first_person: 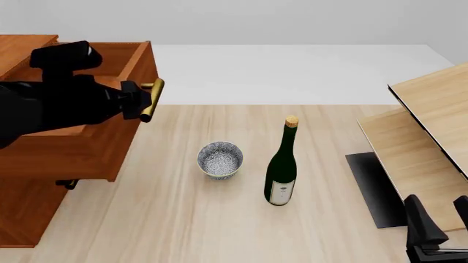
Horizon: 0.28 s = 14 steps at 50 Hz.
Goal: Close the bottom drawer of the cabinet and open the top drawer.
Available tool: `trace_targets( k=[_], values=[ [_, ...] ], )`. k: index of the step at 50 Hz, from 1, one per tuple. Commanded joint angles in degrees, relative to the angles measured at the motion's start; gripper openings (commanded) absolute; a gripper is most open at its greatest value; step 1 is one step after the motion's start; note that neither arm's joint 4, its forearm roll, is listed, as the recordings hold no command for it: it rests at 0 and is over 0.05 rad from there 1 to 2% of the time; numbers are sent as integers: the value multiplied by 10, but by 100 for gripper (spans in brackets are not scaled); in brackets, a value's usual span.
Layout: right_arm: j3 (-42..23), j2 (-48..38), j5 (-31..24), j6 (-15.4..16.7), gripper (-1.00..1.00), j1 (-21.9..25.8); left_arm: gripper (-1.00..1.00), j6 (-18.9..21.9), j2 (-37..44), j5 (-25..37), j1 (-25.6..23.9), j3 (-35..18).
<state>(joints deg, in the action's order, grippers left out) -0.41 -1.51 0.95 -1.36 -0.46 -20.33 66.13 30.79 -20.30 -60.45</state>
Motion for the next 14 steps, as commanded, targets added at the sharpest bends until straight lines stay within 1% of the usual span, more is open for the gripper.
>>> trace_targets(
  k=[1, 8, 14],
  values=[
    [1, 5, -4, 0, 100, 0, 100, 16, 12, -13, -59, 8],
    [1, 7, -6, -1, 100, 0, 100, 9, 8, -12, -72, 7],
    [1, 11, -9, 0, 100, 2, 100, 16, -5, -2, -57, -5]
  ],
)
